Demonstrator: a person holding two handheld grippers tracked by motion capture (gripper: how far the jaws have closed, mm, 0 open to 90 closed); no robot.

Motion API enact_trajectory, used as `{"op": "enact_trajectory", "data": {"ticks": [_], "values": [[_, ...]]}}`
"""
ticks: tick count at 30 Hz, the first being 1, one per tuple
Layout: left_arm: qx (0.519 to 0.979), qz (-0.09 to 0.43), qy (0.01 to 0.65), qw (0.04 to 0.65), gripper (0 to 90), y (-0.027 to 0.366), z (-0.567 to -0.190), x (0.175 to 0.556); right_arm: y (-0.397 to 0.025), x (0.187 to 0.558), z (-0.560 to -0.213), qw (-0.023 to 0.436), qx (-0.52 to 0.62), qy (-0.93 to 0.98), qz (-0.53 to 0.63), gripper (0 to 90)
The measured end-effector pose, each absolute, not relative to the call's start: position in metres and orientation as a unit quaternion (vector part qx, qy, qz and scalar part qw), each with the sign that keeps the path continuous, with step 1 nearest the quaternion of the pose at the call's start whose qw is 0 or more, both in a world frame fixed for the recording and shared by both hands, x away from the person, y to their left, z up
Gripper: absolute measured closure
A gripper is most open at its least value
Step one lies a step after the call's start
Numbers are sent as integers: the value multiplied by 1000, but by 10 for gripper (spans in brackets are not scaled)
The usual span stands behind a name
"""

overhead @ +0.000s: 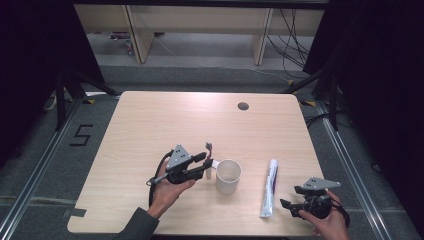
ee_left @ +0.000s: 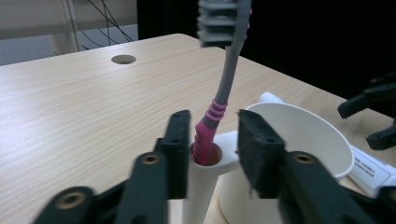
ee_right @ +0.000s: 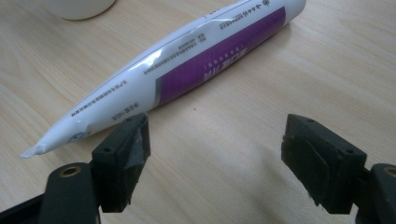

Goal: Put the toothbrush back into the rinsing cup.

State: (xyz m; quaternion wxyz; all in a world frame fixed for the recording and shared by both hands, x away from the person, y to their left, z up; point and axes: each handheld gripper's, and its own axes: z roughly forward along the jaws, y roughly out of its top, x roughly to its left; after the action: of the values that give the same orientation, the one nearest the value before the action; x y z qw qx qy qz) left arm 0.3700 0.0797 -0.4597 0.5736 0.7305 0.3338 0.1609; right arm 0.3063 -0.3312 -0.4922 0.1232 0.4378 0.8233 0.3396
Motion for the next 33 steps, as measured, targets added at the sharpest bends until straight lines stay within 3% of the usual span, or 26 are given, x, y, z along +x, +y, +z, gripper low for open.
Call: {"op": "enact_trajectory", "data": {"ticks": [10,33], "values": [[722,161,336,582,430,87,-443,360,-333,307,-493,130,430,827,338,244],[767,147,344,522,319,105,-460,323,-334,307,-492,129,432,825,341,244]]}}
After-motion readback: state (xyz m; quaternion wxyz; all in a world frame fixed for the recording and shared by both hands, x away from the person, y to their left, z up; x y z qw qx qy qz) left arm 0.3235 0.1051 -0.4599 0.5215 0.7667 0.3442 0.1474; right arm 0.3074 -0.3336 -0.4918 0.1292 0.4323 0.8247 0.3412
